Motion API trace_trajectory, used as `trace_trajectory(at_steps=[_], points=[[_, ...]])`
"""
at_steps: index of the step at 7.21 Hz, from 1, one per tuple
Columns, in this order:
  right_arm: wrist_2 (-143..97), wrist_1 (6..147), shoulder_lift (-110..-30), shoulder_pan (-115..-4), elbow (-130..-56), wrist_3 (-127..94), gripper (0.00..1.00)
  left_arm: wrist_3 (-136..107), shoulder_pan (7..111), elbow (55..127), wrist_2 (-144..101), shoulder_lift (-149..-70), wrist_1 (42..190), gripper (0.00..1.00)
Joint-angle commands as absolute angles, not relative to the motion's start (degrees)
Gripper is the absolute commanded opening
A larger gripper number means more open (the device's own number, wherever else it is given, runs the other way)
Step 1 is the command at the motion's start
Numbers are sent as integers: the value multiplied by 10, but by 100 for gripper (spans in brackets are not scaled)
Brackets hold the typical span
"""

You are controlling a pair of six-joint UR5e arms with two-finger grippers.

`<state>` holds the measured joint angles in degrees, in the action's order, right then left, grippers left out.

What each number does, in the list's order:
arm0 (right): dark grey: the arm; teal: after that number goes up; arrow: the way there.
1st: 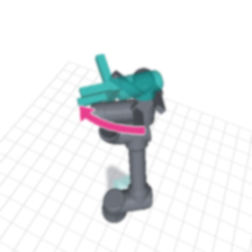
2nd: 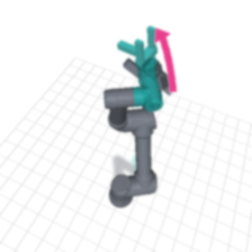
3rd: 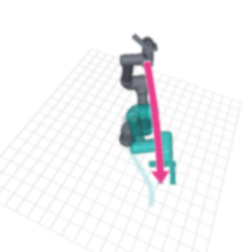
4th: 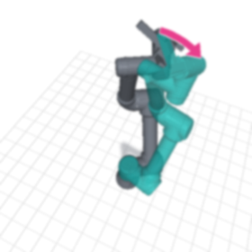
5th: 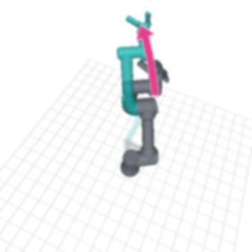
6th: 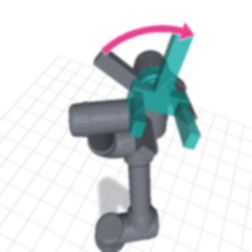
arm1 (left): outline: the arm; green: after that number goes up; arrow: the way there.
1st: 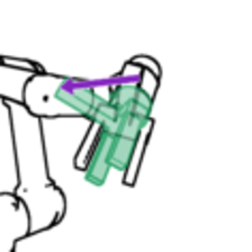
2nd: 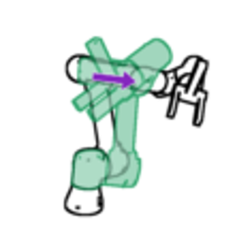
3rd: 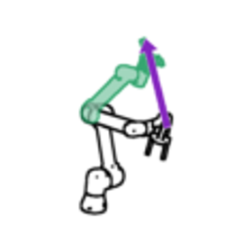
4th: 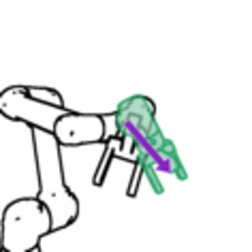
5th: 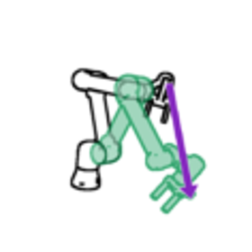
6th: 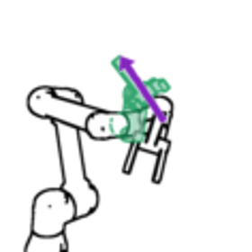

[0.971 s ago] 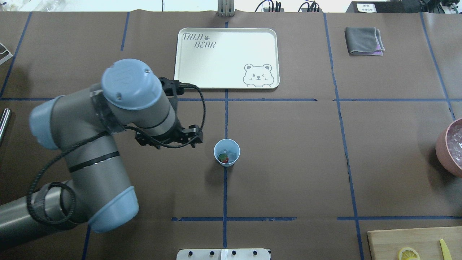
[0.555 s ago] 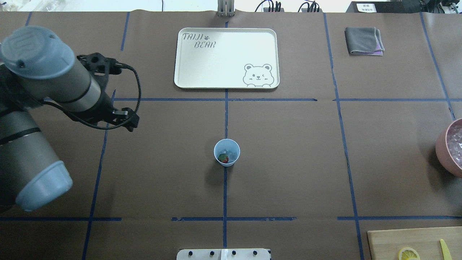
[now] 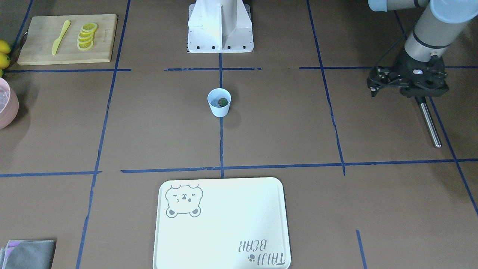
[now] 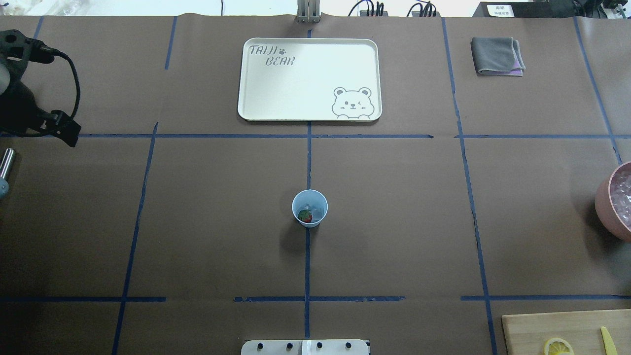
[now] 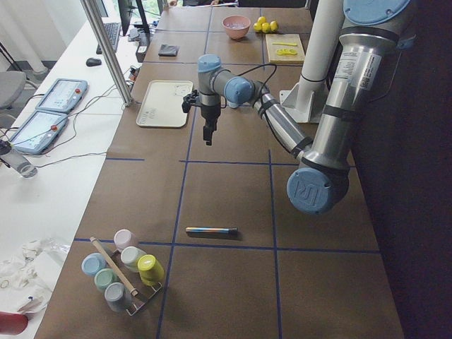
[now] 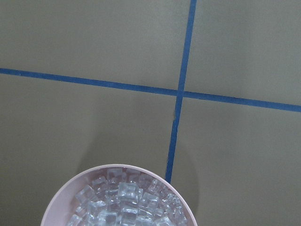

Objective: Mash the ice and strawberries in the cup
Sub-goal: 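Move the empty left gripper back toward the metal rod by the cup rack, then grasp the upright metal pestle rod with the left gripper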

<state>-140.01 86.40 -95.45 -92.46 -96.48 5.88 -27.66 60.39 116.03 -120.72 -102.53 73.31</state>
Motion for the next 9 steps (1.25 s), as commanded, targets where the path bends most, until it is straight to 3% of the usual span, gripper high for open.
trace_trajectory(at_steps=[1, 5, 9], points=[[-1400, 864, -948, -925, -964, 59, 99, -215, 671, 1074, -1257, -985, 830, 100], [-1401, 864, -947, -925, -965, 57, 99, -215, 710, 861, -1265, -974, 1072, 100], [-1401, 864, -947, -925, -969, 56, 99, -302, 706, 731, -1264, -943, 1290, 100]])
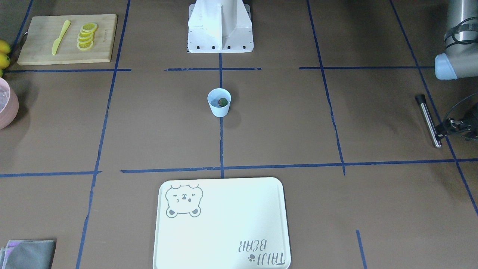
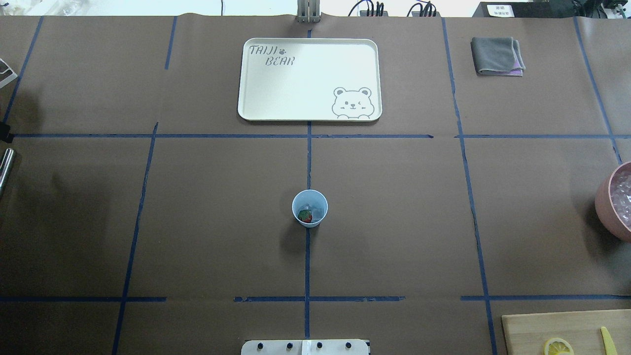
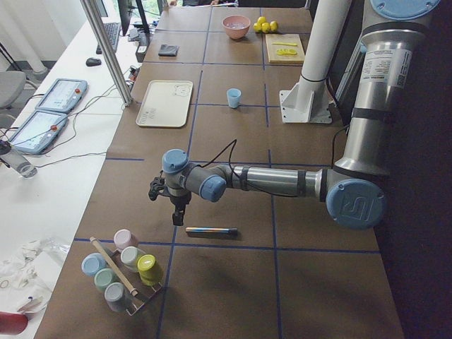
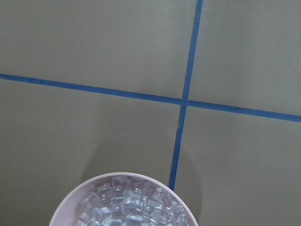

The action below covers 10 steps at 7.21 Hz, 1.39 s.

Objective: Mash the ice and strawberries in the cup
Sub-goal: 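Grasp the upright metal pestle rod with the left gripper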

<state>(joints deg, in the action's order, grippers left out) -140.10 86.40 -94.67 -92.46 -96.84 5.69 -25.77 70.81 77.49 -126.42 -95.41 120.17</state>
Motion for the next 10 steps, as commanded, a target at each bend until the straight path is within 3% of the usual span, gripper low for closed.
trace_trajectory(at_steps=[1, 10], points=[[-1402, 864, -947, -925, -970, 55, 99, -335, 706, 718, -1264, -943, 1330, 100], [-1403, 865, -947, -925, -966, 54, 99, -374, 673, 722, -1263, -935, 1340, 100]])
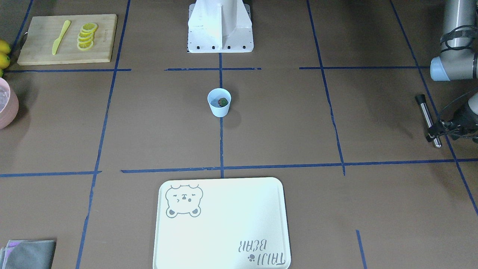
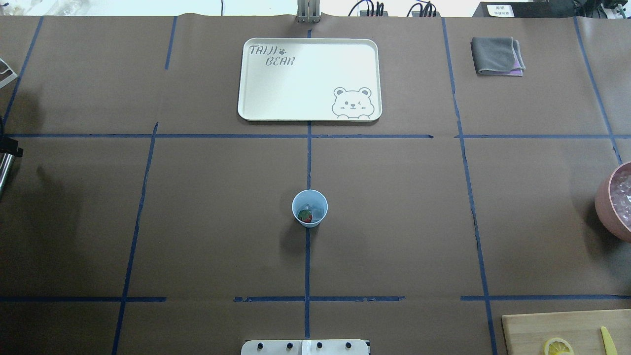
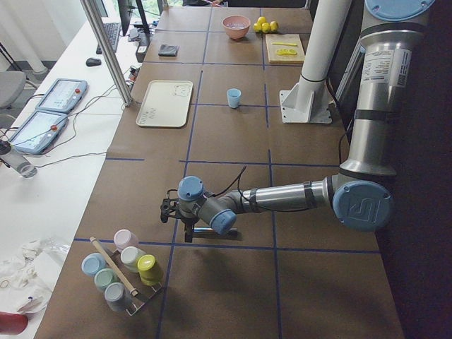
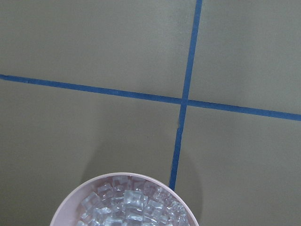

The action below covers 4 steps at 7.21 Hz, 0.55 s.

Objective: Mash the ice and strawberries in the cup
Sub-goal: 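Grasp the upright metal pestle rod with the left gripper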

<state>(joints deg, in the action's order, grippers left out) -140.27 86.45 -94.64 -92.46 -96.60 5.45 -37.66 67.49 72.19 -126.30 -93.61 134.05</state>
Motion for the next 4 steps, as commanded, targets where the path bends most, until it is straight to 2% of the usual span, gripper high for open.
trace_trajectory(at_steps=[1, 4], points=[[-1403, 865, -947, -925, -966, 53, 99, -373, 673, 721, -1262, -935, 1340, 100], [-1403, 864, -947, -925, -968, 51, 99, -372, 656, 720, -1259, -935, 1340, 100]])
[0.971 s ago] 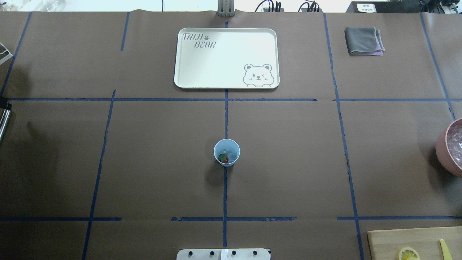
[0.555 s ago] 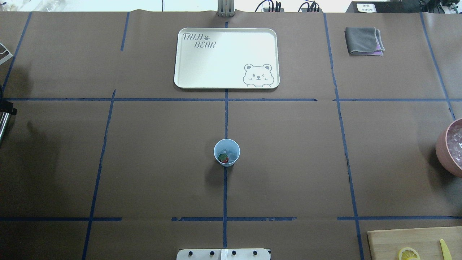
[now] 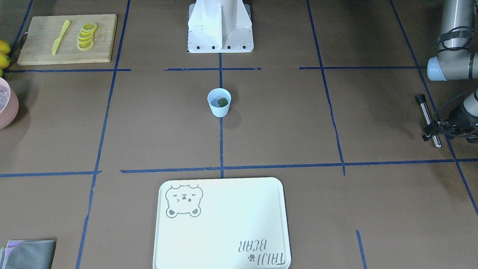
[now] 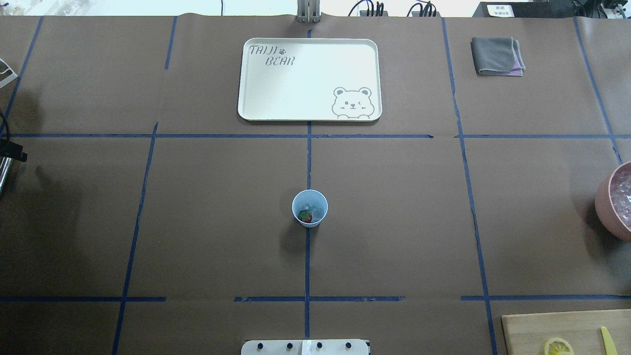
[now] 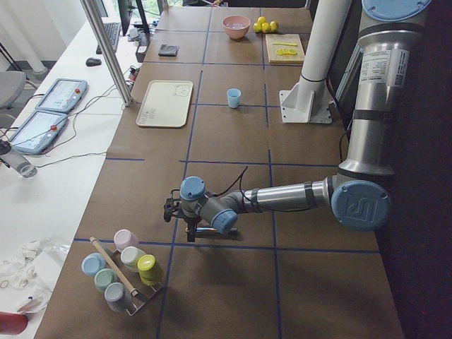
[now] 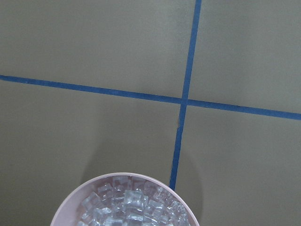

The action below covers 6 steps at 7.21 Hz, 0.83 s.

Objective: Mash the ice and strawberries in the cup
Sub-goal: 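Grasp the upright metal pestle rod with the left gripper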

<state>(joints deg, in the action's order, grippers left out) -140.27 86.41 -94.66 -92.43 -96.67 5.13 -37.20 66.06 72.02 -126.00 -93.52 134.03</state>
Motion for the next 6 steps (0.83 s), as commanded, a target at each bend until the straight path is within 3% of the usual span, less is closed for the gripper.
trace_trajectory(at_steps=[1, 2, 6], points=[[-1403, 864, -947, -924, -968, 50, 99, -371, 655, 720, -1259, -934, 1340, 100], [-1403, 864, -947, -924, -969, 50, 99, -371, 655, 720, -1259, -934, 1340, 99], [-1402, 864, -947, -925, -969, 51, 99, -372, 655, 719, -1259, -933, 1341, 78]])
